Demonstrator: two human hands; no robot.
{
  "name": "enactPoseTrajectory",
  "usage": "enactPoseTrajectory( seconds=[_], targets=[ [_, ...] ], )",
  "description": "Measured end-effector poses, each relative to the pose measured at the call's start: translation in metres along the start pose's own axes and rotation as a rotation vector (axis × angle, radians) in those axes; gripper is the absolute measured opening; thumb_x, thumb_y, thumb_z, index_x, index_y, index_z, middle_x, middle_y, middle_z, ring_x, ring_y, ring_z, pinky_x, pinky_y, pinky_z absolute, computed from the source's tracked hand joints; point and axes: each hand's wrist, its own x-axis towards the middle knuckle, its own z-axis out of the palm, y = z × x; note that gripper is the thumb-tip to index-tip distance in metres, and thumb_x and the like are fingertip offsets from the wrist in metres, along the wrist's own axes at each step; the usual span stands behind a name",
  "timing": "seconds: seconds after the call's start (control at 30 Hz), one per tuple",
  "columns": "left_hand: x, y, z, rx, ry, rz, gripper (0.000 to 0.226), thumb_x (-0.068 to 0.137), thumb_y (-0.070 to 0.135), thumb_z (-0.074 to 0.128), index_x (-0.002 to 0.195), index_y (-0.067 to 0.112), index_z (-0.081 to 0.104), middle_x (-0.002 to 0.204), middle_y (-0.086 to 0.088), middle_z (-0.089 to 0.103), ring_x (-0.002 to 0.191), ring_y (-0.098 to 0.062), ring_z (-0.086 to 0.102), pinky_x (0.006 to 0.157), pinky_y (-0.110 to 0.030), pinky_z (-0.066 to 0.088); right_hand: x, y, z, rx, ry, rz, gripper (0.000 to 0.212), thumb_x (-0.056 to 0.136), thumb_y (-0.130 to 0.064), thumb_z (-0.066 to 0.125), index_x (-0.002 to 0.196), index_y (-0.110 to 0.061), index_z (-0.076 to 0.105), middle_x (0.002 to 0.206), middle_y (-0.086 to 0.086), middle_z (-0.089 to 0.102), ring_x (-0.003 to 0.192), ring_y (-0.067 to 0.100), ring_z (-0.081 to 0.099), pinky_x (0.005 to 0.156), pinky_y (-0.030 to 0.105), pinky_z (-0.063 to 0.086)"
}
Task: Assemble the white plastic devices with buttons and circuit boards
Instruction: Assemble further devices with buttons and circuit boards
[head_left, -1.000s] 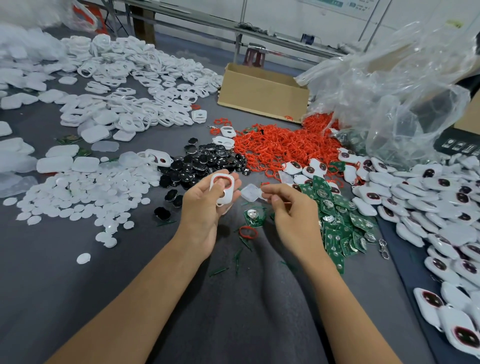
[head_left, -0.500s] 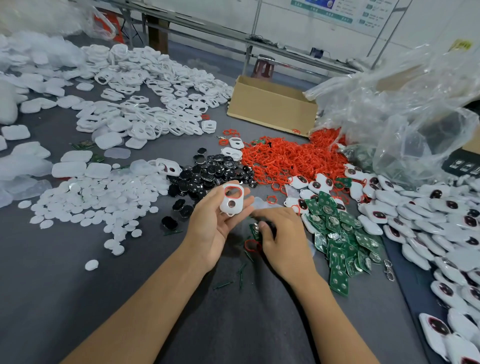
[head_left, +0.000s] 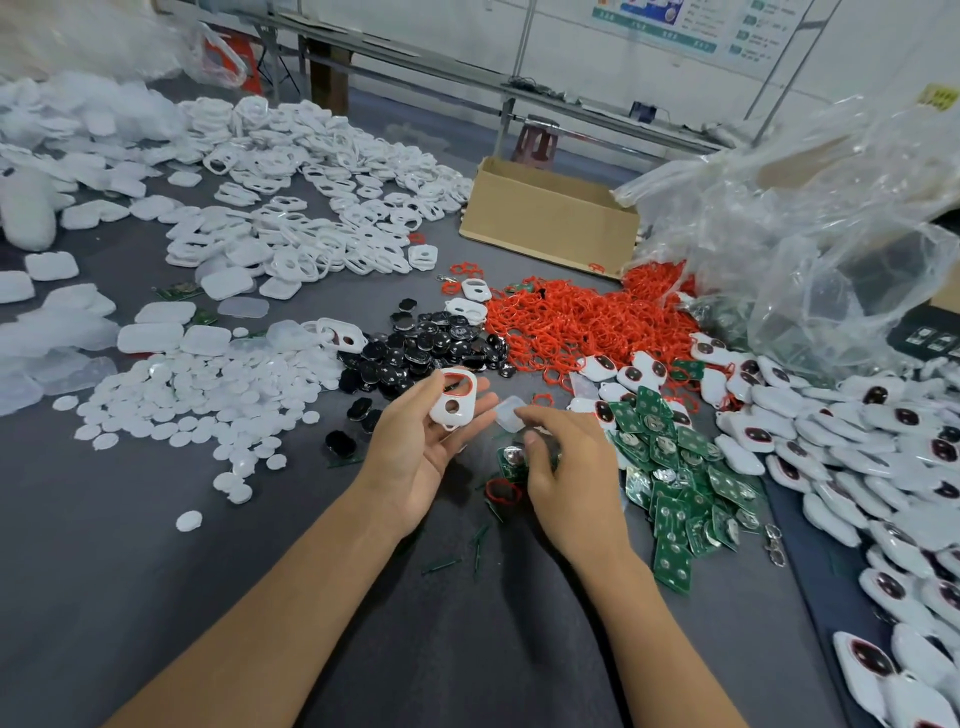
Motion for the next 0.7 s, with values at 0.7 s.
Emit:
enactPoseTrajectory(
  seconds=[0.7],
  targets=[
    [0.000, -0.008, 0.007, 0.172, 0.075, 0.064, 0.029, 0.104, 0.015, 0.038, 0.095, 0.000, 0.061, 0.079, -0.013, 0.073, 0.074, -0.025, 0.072, 0.066, -0.031, 0.061, 0.126, 0.010, 0.034, -0.383, -0.405, 0.193, 0.019, 0.081, -0.008, 0.067, 0.099, -0.006, 0.073, 0.102, 0.018, 0.069, 0.095, 0.035, 0.064, 0.083, 0.040, 0.054]
  ],
)
